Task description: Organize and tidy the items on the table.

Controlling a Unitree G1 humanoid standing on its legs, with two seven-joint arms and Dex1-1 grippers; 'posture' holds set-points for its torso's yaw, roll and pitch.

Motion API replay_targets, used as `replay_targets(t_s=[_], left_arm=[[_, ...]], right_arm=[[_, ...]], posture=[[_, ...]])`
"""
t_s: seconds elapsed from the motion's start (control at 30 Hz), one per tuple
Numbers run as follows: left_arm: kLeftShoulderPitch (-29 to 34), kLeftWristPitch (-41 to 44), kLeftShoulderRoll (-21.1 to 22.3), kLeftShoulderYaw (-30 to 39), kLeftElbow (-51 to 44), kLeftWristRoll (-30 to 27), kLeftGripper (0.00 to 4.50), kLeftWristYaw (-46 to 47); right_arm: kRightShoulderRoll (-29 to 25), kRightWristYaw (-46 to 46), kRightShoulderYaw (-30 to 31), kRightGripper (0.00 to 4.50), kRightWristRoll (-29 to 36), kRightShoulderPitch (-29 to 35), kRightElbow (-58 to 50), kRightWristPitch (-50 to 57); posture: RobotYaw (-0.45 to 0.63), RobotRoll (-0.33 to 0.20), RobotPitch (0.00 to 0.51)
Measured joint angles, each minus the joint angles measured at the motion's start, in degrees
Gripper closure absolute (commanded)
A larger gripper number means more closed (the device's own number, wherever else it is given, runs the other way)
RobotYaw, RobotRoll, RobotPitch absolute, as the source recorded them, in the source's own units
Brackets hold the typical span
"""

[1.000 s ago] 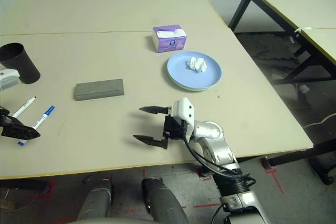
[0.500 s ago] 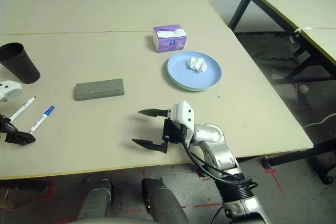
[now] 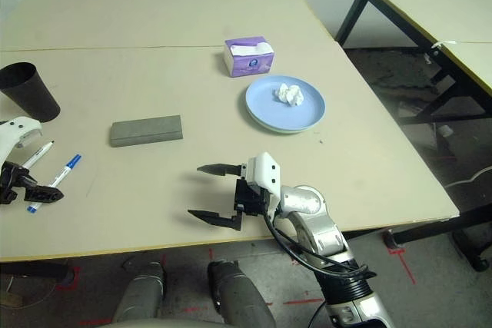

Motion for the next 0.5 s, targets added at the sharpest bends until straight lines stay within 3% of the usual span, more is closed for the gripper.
replay_targets(t_s=[0.27,0.4,0.5], left_arm=[[-0.57,-0.17,-2.19,0.00,0.37,1.63,0.03,0.48],[-0.55,-0.61,-3.68,0.25,0.40,2.69,0.93,1.41],[-0.41,-1.03,-4.28,0.51,0.31,2.86,1.95,1.77]], right_arm=[[0.00,-0.52,0.15,0.00,-0.09,0.46,-0.06,0.00],[0.10,-0.85,0.49,0.00,-0.16,0.67,-0.06,-0.01],[0.19,-1.14,0.62,0.00,-0.16,0.58,-0.06,0.00]], posture=[[-0.05,0.000,0.168],[-0.06,0.000,0.168],[-0.05,0.000,0.167]])
